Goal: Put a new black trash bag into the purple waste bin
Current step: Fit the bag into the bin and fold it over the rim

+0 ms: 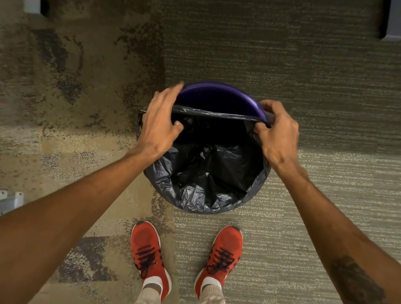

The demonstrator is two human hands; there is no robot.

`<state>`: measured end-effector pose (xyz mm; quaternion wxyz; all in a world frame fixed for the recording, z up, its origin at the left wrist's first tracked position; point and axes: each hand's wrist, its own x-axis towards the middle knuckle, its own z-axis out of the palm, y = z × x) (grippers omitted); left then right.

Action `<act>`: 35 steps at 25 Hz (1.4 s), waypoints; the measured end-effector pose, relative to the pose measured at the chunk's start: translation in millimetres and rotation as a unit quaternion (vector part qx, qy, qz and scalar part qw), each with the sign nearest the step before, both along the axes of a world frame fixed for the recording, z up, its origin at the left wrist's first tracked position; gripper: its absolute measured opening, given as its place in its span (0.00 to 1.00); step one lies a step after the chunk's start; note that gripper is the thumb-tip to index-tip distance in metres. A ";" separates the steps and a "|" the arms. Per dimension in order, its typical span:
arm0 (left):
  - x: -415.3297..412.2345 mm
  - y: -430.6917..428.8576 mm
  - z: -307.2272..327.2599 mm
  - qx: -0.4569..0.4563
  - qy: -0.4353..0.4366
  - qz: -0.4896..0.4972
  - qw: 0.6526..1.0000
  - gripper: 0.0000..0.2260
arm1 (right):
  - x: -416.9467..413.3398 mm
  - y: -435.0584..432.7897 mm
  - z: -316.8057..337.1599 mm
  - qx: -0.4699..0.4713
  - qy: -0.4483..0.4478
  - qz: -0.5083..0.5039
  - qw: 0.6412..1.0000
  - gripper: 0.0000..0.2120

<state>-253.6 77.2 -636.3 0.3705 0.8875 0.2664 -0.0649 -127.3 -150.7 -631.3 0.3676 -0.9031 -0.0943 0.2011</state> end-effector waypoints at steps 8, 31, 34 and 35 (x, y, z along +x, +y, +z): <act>33.2 -14.6 9.2 0.069 0.001 0.119 0.991 0.18 | 5.6 1.0 -5.5 -0.019 -0.031 0.019 0.999 0.10; 84.9 7.4 26.2 0.003 0.145 0.279 0.949 0.14 | 40.3 9.2 -3.2 0.002 0.074 -0.038 0.997 0.06; 91.3 15.4 24.9 -0.018 0.174 0.272 0.946 0.17 | 44.8 10.4 -3.7 -0.015 0.086 -0.031 0.996 0.06; 92.4 18.6 23.6 -0.029 0.186 0.264 0.946 0.18 | 45.4 10.7 -3.8 -0.019 0.090 -0.029 0.995 0.07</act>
